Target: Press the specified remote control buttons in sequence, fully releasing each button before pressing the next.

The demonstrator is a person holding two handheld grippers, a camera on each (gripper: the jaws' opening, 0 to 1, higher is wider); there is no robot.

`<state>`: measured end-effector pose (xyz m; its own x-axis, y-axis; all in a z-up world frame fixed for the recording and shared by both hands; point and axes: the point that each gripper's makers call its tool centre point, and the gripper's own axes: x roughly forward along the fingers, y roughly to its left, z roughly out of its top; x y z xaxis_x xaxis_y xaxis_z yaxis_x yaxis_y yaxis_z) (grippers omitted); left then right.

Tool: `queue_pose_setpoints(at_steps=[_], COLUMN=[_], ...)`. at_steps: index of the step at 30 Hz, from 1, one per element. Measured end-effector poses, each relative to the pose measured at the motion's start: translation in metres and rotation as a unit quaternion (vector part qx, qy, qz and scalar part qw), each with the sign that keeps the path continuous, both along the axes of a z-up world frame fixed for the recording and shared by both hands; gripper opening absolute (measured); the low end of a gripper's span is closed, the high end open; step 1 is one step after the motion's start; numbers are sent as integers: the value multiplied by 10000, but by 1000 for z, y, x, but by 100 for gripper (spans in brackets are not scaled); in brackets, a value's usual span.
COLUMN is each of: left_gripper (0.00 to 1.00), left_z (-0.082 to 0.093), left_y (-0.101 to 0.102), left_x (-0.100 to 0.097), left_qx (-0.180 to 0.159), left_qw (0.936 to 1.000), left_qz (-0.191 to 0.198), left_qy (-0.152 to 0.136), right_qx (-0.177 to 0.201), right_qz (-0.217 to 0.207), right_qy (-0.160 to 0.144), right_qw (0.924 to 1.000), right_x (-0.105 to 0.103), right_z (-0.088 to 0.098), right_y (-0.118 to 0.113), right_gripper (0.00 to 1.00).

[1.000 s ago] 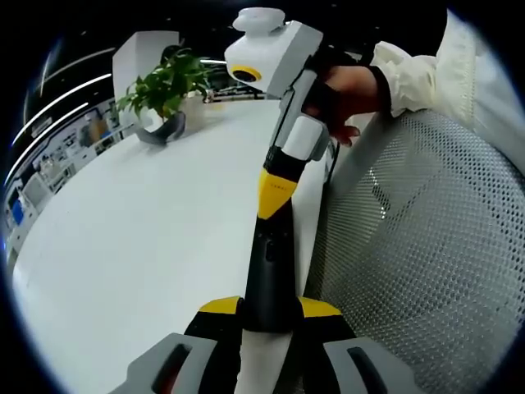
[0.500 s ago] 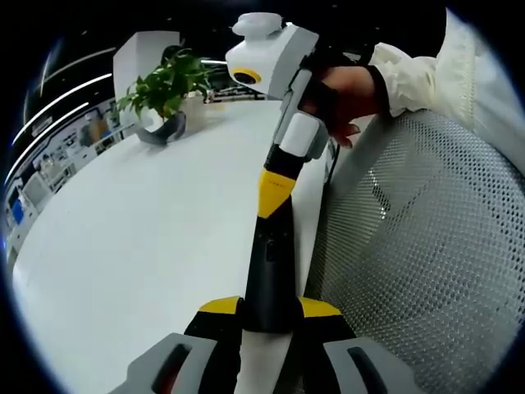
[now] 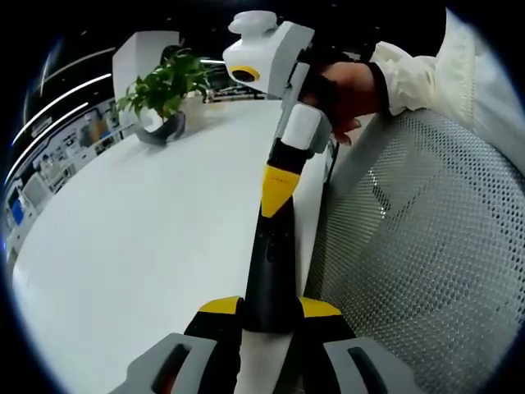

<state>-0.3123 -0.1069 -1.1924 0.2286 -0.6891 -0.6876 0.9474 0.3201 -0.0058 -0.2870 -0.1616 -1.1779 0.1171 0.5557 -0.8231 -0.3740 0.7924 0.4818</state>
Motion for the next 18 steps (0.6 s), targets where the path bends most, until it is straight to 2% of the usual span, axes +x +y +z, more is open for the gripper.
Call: queue_pose_setpoints(at_steps=[4,18], left_gripper=[25,25], left_z=[0,1], left_y=[0,-1], left_x=[0,-1], left_qx=[-7,-29], left_qw=[10000,10000], left_qz=[-5,-21], left_qy=[-1,-15], right_qx=[-89,-283], right_qz=[93,316], right_qy=[253,170], right_qw=[9996,9990], right_x=[-8,-10], right_z=[-3,-7], right_y=[1,0], right_gripper=[0,0])
